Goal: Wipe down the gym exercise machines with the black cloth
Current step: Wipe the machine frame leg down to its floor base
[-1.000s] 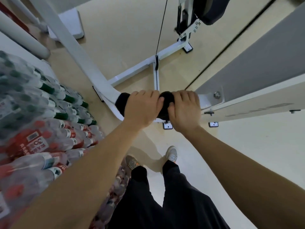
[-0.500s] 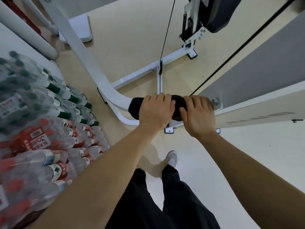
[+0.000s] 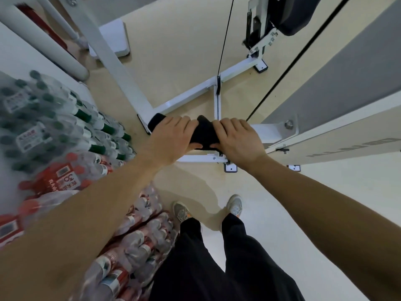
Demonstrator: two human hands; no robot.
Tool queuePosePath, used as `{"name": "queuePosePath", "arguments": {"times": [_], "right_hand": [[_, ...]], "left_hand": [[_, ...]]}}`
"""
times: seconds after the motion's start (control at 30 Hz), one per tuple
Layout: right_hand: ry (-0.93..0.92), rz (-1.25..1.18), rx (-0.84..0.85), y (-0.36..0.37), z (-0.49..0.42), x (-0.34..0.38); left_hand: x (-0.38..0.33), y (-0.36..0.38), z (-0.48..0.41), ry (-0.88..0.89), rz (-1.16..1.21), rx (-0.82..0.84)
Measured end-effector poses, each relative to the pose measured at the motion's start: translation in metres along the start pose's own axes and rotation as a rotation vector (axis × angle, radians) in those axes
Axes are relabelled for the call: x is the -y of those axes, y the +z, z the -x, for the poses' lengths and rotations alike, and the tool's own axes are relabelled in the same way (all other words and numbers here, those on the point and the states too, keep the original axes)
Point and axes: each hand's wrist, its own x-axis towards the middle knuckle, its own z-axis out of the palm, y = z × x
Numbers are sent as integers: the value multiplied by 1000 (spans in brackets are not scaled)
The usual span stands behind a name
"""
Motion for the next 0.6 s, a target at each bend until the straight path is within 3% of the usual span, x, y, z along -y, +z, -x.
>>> {"name": "queuePosePath", "arguments": {"times": [0.2, 0.37, 0.5, 0.6], "right_hand": [[66, 9, -20, -3, 34, -31], [168, 97, 107, -18, 50, -43], [186, 122, 186, -20, 36, -31], [4, 80, 191, -20, -2, -1]], "left_hand": [[-50, 2, -24, -100, -25, -104], [-99, 1, -56, -104, 14, -111], [-64, 2, -38, 13, 24, -120], [-15, 4, -1, 11, 5, -114]]}}
